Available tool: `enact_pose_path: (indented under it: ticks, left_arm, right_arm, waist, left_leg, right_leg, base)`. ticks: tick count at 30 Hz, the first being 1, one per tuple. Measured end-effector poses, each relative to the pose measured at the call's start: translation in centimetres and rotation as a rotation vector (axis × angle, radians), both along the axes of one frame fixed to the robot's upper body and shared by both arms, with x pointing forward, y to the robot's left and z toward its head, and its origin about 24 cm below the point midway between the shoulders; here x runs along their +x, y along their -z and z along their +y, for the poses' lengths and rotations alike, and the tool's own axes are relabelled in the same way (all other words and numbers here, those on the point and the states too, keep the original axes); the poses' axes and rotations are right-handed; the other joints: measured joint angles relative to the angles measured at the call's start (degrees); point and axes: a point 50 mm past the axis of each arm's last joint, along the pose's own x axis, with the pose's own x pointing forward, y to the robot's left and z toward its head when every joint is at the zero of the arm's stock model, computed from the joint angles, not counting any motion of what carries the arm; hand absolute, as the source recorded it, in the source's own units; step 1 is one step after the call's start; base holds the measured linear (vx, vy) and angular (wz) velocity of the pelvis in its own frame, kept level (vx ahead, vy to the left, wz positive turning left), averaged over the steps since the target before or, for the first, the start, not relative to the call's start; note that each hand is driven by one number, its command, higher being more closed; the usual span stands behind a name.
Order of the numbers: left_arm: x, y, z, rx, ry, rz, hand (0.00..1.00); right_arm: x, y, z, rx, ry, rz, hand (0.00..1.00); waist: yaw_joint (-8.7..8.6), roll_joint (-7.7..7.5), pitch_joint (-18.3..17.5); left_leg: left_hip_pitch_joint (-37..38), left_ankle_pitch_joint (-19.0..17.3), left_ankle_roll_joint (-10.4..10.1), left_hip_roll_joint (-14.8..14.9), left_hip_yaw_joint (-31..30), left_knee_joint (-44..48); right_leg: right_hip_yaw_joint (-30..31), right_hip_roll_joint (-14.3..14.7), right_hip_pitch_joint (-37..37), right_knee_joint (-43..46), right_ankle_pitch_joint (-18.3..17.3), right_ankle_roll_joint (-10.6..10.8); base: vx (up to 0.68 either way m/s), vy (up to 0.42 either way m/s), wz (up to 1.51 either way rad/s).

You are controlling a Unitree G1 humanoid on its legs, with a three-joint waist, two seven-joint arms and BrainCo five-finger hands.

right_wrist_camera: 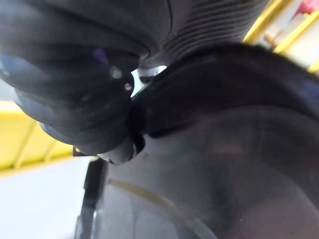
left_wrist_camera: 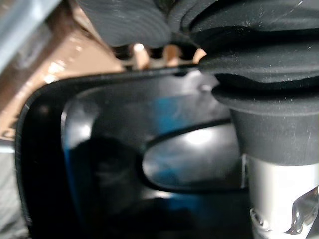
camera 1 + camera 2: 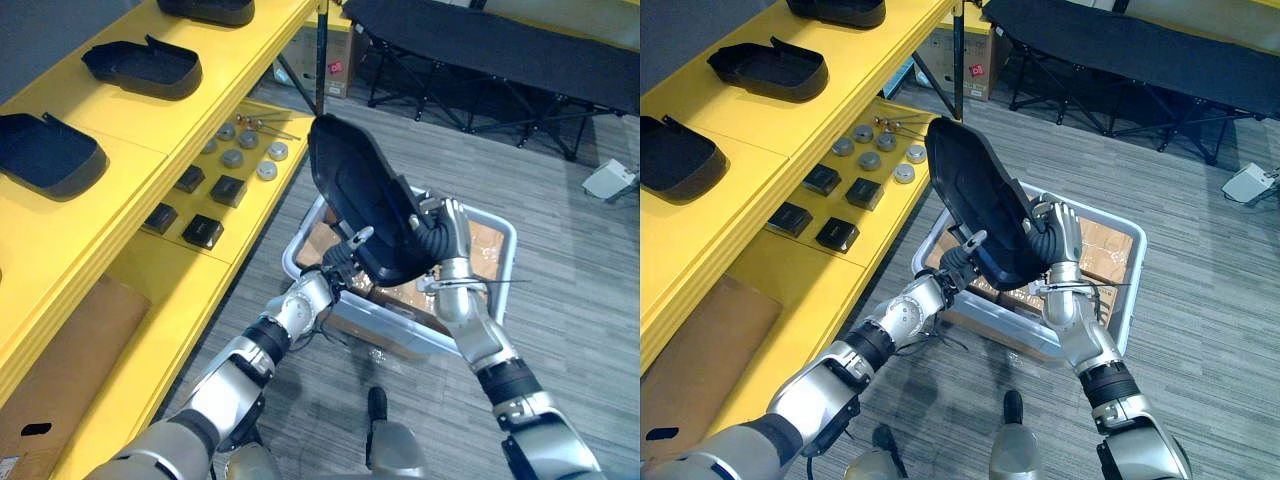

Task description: Walk over and take plastic housings, then place them on the shelf

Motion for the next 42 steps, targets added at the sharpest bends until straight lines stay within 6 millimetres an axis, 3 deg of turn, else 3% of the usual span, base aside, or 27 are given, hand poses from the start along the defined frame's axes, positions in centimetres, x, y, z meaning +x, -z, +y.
enact_pose_path:
  ticks: [1, 2, 14, 20, 30, 31, 36, 42]
  left_arm:
    - [0.1, -0.3, 0.1, -0.016, -0.023, -0.027, 0.0]
    - [0.2, -0.5, 0.3, -0.027, -0.049, -0.053, 1.0]
    - [0.5, -1.9, 1.2, -0.027, -0.158, -0.18, 1.0]
    - [0.4, -1.6, 1.7, -0.046, -0.189, -0.18, 1.0]
    - [-1.1, -0.8, 2.4, -0.212, -0.206, -0.255, 1.0]
    - [-1.3, -0.7, 2.5, -0.23, -0.211, -0.264, 1.0]
    - [-3.0, -0.5, 3.0, -0.27, -0.251, -0.324, 1.0]
    - [-4.7, -1.4, 3.3, -0.165, -0.313, -0.387, 1.0]
  right_arm:
    - [-0.2, 0.1, 0.2, 0.041, -0.005, -0.005, 1.0]
    - [-0.3, 0.2, 0.4, 0.069, -0.008, -0.009, 1.0]
    - [-1.9, 0.1, 2.4, 0.222, -0.079, -0.068, 1.0]
    - [-2.3, 0.0, 3.1, 0.243, -0.102, -0.072, 1.0]
    - [-3.9, -0.5, 4.0, 0.275, -0.158, -0.12, 1.0]
    - [-4.1, -0.6, 4.1, 0.278, -0.169, -0.127, 0.0]
    - [-5.7, -0.9, 4.8, 0.305, -0.259, -0.157, 0.0]
    - [-7.1, -0.6, 4.9, 0.436, -0.303, -0.124, 0.0]
  waist:
    - [-0.02, -0.16, 0.09]
    - [-0.03, -0.24, 0.12]
    - [-0.12, -0.69, 0.19]
    - [0.01, -2.07, 0.15]
    - [0.06, -2.22, 0.05]
    - [0.08, -2.29, -0.08]
    - [0.4, -3.14, -1.25]
    - [1.73, -2.43, -3.47]
  left_leg:
    - [0.04, 0.0, 0.0, 0.0, 0.05, 0.03]
    - [0.11, 0.0, 0.0, 0.0, 0.1, 0.03]
    - [1.48, 0.02, 0.0, -0.09, 0.64, -0.73]
    - [2.05, 0.01, 0.0, -0.21, 0.6, -0.95]
    - [3.85, 0.04, -0.07, -0.42, 0.82, -2.12]
    - [3.97, 0.01, -0.09, -0.48, 0.82, -2.2]
    - [3.95, 0.04, -0.11, -0.71, 0.67, -2.94]
    - [5.01, 0.17, -0.2, -1.13, -0.24, -4.07]
  right_leg:
    - [0.09, 0.0, 0.0, 0.0, 0.0, 0.0]
    - [0.14, 0.0, 0.0, 0.0, 0.0, 0.01]
    - [0.21, 0.0, 1.04, -0.51, 0.05, 0.05]
    - [0.14, 0.0, 1.99, -1.36, 0.18, 0.23]
    - [0.07, 0.0, 3.77, -2.48, 0.27, 0.35]
    - [0.02, -0.03, 3.96, -2.66, 0.27, 0.35]
    - [-0.41, -0.15, 4.18, -3.45, 0.4, 0.56]
    - [-2.01, -0.33, 5.97, -4.27, 0.31, 0.68]
  base:
    - [-0.04, 0.008, -0.03]
    - [-0.04, 0.008, -0.03]
    - [0.0, 0.003, -0.01]
    - [0.0, 0.0, 0.0]
    - [0.0, 0.001, 0.0]
    - [0.0, 0.0, 0.0]
    - [0.01, 0.003, 0.02]
    - [0.02, 0.005, 0.1]
